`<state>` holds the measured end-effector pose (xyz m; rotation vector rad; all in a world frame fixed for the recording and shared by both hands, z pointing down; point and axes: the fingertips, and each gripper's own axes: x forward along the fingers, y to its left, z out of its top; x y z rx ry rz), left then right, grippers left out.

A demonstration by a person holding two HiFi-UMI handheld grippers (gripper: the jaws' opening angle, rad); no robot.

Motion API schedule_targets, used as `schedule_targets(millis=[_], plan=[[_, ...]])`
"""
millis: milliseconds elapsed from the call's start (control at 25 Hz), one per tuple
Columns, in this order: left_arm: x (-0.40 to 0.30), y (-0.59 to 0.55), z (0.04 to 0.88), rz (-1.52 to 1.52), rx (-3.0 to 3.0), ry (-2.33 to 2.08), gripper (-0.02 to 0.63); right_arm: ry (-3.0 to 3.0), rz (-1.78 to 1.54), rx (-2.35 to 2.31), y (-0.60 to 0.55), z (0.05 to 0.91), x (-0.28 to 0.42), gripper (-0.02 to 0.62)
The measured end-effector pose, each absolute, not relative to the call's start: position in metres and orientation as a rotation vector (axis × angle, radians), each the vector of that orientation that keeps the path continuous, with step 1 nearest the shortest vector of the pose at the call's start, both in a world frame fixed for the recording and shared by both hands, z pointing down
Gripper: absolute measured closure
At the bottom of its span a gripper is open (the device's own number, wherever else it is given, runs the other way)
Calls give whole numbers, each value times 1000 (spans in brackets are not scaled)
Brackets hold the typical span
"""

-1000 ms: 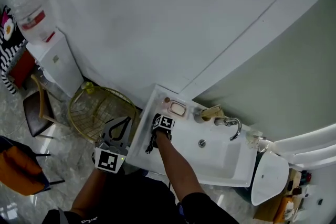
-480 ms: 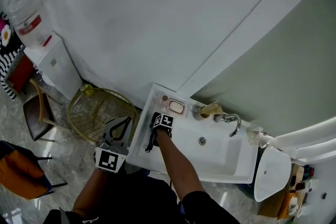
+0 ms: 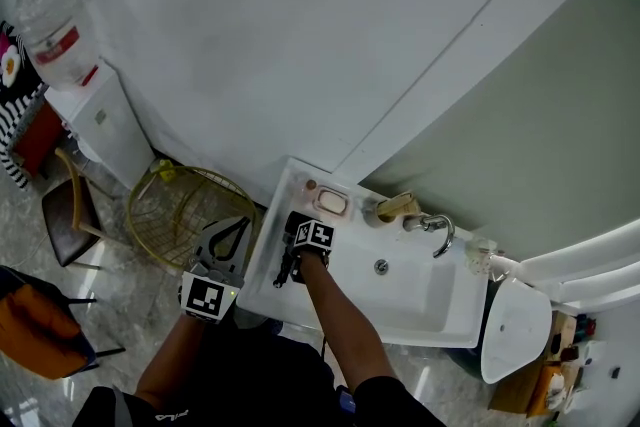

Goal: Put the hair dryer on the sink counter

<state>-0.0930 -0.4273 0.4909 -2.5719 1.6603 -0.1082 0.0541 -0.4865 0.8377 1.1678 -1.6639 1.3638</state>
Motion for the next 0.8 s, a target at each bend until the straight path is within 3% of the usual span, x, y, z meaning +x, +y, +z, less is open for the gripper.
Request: schedule_targets(millis=[480, 800], plan=[[-84, -438, 501, -94, -2668, 1703, 580, -2234, 1191, 1401, -505, 673, 88, 319], [-65, -440, 497, -68, -2708, 1655, 580, -2707, 409, 1796, -486, 504, 141, 408]])
